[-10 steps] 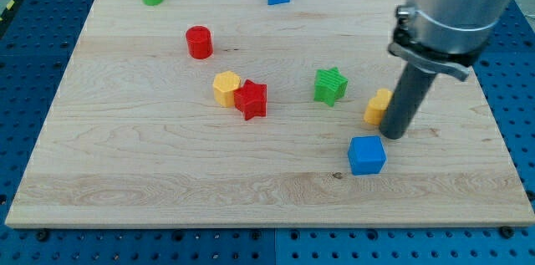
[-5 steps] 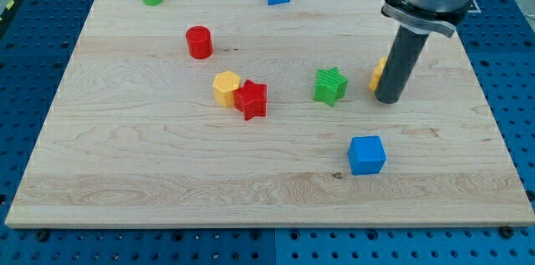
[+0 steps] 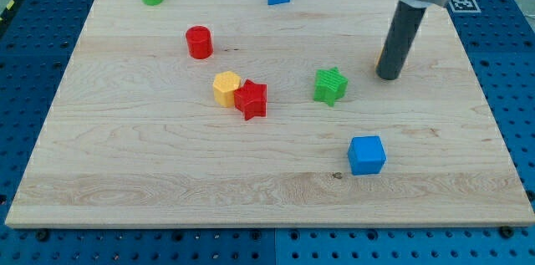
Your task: Place the heart at the top right of the board
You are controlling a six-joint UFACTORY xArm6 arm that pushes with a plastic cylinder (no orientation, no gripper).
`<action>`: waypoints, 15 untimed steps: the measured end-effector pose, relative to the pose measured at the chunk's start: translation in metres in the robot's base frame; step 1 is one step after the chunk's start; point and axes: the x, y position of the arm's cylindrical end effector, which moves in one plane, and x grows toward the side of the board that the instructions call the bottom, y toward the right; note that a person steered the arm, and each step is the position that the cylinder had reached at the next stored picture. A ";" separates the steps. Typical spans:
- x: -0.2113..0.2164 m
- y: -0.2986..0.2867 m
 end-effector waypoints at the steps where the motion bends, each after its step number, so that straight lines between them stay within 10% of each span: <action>1: -0.020 0.000; 9: -0.111 0.091; 15: -0.186 0.024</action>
